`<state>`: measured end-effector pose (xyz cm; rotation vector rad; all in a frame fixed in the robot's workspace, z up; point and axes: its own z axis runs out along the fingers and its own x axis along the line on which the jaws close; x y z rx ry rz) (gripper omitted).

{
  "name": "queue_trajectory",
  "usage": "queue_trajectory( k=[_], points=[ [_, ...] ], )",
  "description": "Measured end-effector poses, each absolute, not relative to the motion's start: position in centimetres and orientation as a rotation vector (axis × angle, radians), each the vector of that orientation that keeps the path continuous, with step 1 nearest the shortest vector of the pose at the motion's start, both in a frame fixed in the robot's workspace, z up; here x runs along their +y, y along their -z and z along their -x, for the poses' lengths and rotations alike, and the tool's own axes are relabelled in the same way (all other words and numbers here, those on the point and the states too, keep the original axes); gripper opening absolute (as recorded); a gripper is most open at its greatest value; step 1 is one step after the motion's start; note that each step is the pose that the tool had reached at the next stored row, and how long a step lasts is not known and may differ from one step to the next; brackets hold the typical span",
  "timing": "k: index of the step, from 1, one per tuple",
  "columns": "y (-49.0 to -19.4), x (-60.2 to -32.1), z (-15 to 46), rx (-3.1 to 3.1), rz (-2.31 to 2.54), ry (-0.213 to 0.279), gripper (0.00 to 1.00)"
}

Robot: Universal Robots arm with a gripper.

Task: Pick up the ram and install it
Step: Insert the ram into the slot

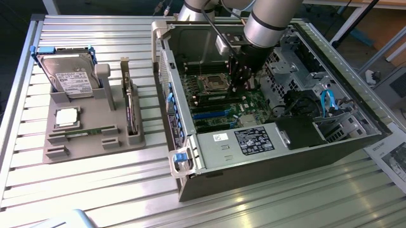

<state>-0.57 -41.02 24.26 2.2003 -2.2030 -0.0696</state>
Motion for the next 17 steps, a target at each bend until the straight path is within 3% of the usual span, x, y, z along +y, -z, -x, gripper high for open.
queue_trajectory(
  k=[17],
  points=[
    [-23.87, -41.02, 0.57, -2.203, -2.2, 0.07, 0.12]
  ],
)
